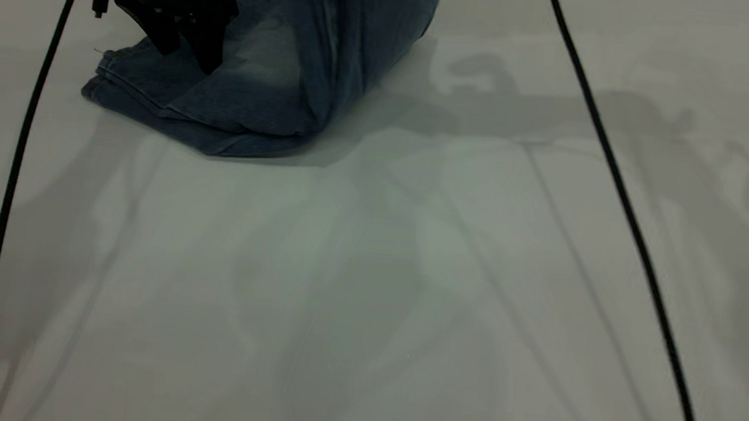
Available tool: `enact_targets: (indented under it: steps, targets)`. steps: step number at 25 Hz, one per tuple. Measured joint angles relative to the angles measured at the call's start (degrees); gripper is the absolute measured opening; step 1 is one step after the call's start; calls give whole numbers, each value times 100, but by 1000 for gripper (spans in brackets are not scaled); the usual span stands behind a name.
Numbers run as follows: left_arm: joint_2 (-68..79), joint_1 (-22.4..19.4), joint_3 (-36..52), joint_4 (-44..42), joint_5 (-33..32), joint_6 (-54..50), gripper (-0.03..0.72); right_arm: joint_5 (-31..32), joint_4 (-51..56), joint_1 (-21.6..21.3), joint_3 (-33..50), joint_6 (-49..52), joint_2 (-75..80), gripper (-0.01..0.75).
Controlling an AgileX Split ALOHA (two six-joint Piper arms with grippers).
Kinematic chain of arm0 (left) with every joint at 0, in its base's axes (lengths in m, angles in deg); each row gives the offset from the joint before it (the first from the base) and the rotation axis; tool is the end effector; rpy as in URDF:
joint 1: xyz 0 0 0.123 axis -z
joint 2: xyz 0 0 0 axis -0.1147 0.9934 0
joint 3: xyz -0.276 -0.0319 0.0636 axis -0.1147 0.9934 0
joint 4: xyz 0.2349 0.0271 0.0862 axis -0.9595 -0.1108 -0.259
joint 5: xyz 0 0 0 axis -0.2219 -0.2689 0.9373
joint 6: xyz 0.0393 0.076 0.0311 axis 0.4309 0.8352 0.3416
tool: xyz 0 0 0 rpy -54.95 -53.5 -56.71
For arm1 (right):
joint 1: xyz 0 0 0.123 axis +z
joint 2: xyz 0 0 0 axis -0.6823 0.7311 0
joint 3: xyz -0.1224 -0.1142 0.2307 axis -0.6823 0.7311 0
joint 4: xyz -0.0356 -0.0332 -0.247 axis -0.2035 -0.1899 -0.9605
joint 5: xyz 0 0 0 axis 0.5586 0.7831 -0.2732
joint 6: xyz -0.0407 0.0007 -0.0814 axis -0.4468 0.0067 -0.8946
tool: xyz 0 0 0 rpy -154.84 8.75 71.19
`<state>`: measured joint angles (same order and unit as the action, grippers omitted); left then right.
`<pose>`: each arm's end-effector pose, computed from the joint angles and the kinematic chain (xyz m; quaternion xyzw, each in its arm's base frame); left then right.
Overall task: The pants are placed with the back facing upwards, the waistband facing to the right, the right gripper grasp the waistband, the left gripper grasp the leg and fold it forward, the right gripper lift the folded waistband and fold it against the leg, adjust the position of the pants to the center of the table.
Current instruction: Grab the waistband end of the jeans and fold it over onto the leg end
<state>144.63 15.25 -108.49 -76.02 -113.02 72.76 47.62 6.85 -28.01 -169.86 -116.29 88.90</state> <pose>0.5140 -0.0784 0.0723 0.2315 0.9694 0.0069 0.0814 0.4562 0.2083 0.1868 -0.1146 0.7769 0.6012 0.1477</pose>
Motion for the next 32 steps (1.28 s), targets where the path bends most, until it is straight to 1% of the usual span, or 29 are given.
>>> enact_targets:
  steps: [6, 11, 13, 15, 18, 22, 26, 28, 29, 31, 32]
  targets:
    - [0, 0, 0, 52, -4, -5, 507, -378, 26, 220, -14, -52, 164, 42]
    - [0, 0, -105, 179, -32, -5, 507, -473, 444, 434, -214, -148, 416, 42]
    - [-6, 6, -253, 179, -235, -5, 507, -516, 437, 475, -331, -154, 490, 42]
    - [-70, 0, -475, 161, -549, -10, 507, -698, 448, 512, -351, -147, 514, 42]
    - [-212, -5, -978, 31, -1009, -129, 507, -738, 506, 512, -351, -147, 597, 42]
    - [-397, -16, -1731, -190, -1072, -359, 507, -843, 579, 512, -351, -147, 727, 42]
    - [-491, -1, -2540, -64, -1072, -555, 507, -1013, 684, 552, -351, -152, 831, 53]
    - [-491, -1, -2909, 60, -1079, -555, 507, -1001, 699, 607, -351, -190, 855, 82]
    - [-491, -1, -3059, 187, -1079, -555, 507, -1027, 731, 641, -351, -255, 855, 111]
    - [-491, -1, -3242, 389, -1079, -555, 507, -1070, 830, 722, -351, -382, 869, 190]
    - [-491, -1, -3268, 489, -1068, -555, 507, -1070, 867, 757, -351, -443, 874, 245]
